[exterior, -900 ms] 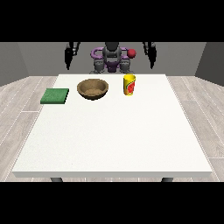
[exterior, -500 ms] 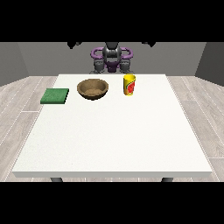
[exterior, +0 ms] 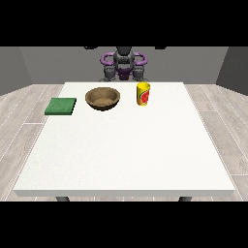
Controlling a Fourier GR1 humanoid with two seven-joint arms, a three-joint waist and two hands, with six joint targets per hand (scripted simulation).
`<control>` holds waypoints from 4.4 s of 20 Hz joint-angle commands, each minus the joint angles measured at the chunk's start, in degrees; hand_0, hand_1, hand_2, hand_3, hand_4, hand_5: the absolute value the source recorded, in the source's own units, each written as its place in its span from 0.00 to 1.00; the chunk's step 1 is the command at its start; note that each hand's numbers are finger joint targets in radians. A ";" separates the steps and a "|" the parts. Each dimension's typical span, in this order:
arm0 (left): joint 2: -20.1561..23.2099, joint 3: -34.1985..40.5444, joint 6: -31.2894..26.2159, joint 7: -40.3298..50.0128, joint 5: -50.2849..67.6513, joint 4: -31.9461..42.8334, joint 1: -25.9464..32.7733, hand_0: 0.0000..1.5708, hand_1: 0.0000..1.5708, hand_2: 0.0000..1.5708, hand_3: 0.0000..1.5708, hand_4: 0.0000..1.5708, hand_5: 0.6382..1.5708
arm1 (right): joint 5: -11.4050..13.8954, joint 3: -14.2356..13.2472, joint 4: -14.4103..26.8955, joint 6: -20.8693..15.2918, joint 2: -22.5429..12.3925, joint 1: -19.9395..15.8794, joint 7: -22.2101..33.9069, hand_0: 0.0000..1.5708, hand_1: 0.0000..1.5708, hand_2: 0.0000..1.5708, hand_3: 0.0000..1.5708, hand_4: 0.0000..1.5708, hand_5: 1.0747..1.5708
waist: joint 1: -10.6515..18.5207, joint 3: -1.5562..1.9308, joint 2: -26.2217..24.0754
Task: Pick the cup and pour the ball into the bowl, then pick the bowl and place it on the pad
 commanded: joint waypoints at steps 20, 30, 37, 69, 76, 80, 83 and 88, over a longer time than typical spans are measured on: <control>-0.90 -2.50 -4.63 -33.02 -5.11 19.46 5.85 0.00 0.00 0.00 0.00 0.00 0.96 | -1.57 -18.20 13.89 6.92 -9.33 -12.54 -7.44 0.00 0.00 0.22 0.34 0.42 0.99 | 1.53 0.00 15.87; 0.58 3.78 -3.53 -43.09 -5.29 39.17 -3.01 0.00 0.00 0.00 0.00 0.00 0.96 | 0.65 -17.56 16.76 6.87 -7.99 -16.57 -7.39 0.00 0.00 0.26 0.39 0.41 0.99 | -1.24 -0.01 14.73; -1.38 1.15 -0.29 -47.30 -4.63 45.55 -4.92 0.00 0.00 0.00 0.00 0.00 0.95 | -2.33 -22.25 21.12 12.28 -11.89 -15.87 -10.50 0.00 0.00 0.22 0.33 0.40 0.99 | -2.46 0.00 14.46; -0.04 -0.72 12.56 -48.18 -13.37 56.38 -17.64 0.85 0.85 1.00 1.00 0.83 0.56 | -7.54 -31.21 32.24 22.03 -19.86 -12.62 -15.80 0.00 0.00 0.25 0.45 0.36 1.00 | -2.11 0.03 9.60; 1.32 -5.78 27.79 -38.76 -25.32 59.73 -26.68 0.87 0.87 1.00 1.00 0.88 0.66 | -9.22 -32.89 33.92 24.17 -22.12 -17.49 -17.76 0.00 0.00 0.21 0.41 0.35 1.00 | -5.04 0.09 13.72; 2.12 -7.00 30.44 -34.64 -29.23 61.91 -29.78 0.89 0.89 1.00 1.00 0.95 0.67 | -9.75 -33.00 34.48 25.63 -23.37 -18.19 -16.93 0.00 0.00 0.21 0.42 0.34 1.00 | -6.34 0.04 14.34; 4.95 -5.26 30.34 -30.07 -30.10 64.25 -35.90 0.89 0.89 1.00 1.00 0.95 0.67 | -10.58 -32.73 33.08 26.27 -23.98 -21.07 -15.81 0.00 0.00 0.21 0.44 0.34 0.99 | -9.30 0.03 17.13; 4.40 -13.68 38.97 -21.57 -42.87 69.53 -39.59 0.94 0.94 1.00 1.00 0.97 0.66 | -9.73 -31.59 36.12 26.45 -22.31 -21.26 -17.43 0.00 0.00 0.23 0.42 0.34 0.99 | -9.24 0.14 15.56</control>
